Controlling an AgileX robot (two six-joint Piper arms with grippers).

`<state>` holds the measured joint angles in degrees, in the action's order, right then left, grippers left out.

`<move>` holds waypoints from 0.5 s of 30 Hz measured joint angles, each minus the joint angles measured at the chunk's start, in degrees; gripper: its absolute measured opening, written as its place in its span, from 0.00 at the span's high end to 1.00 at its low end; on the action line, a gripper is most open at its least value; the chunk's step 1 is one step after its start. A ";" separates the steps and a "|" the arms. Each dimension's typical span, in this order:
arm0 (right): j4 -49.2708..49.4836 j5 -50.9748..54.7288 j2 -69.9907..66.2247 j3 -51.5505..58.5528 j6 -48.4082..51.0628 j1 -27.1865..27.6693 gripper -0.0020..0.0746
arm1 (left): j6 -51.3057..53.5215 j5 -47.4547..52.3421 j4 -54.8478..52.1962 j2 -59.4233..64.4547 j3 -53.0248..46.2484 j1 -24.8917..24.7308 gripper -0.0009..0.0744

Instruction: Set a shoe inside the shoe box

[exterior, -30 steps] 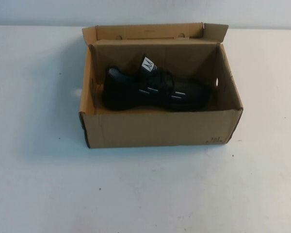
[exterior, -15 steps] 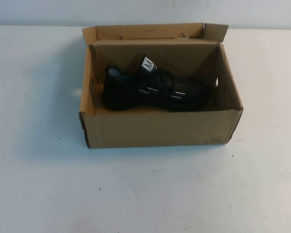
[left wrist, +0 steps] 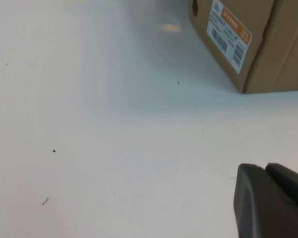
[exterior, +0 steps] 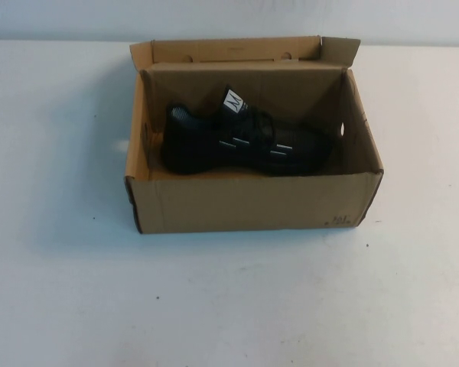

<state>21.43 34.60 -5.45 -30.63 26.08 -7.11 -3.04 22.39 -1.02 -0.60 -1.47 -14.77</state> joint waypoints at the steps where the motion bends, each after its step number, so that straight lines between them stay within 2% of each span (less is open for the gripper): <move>1: -0.11 -1.00 1.15 0.91 0.00 0.93 0.99 | 0.00 0.00 0.00 0.00 0.00 0.00 0.99; 6: -0.14 -4.91 6.10 9.05 0.00 2.30 1.00 | 0.00 0.00 0.00 0.00 0.00 0.00 0.99; 15: 1.34 -11.19 6.26 26.50 0.00 2.47 0.99 | 0.00 0.00 -0.13 -0.09 0.00 0.00 0.99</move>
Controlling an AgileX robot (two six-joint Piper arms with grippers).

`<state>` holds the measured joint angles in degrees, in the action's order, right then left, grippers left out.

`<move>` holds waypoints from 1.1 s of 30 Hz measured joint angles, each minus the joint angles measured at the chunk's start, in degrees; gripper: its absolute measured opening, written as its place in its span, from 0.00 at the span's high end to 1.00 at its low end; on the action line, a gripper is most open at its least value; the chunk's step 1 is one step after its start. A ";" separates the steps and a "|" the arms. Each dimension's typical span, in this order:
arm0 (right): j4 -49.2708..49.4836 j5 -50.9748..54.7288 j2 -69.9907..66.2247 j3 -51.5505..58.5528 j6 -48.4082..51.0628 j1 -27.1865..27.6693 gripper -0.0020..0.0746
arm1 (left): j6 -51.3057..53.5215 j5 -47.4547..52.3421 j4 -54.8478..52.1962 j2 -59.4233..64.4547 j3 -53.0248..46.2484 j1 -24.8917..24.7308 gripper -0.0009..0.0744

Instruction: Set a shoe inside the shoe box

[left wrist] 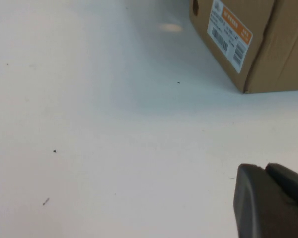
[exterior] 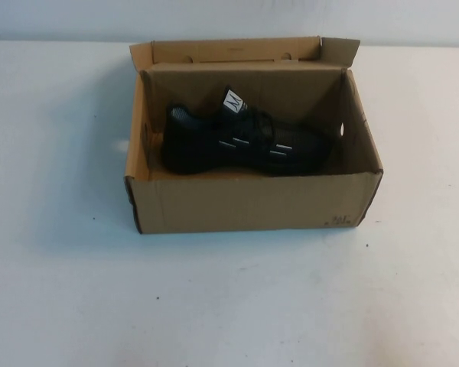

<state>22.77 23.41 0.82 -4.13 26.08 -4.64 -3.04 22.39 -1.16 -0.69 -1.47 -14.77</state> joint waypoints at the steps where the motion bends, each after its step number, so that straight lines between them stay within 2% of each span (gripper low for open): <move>1: 0.58 -1.68 0.00 1.63 0.00 0.00 0.99 | 0.00 0.00 0.00 0.00 0.00 0.00 0.99; 5: 2.19 -4.91 0.00 5.34 0.00 0.00 0.99 | 0.00 0.00 -0.03 0.00 0.00 0.00 0.99; 33: 6.11 -1.92 0.00 5.59 0.00 0.00 0.99 | 0.00 0.00 -0.03 0.00 0.00 0.00 0.99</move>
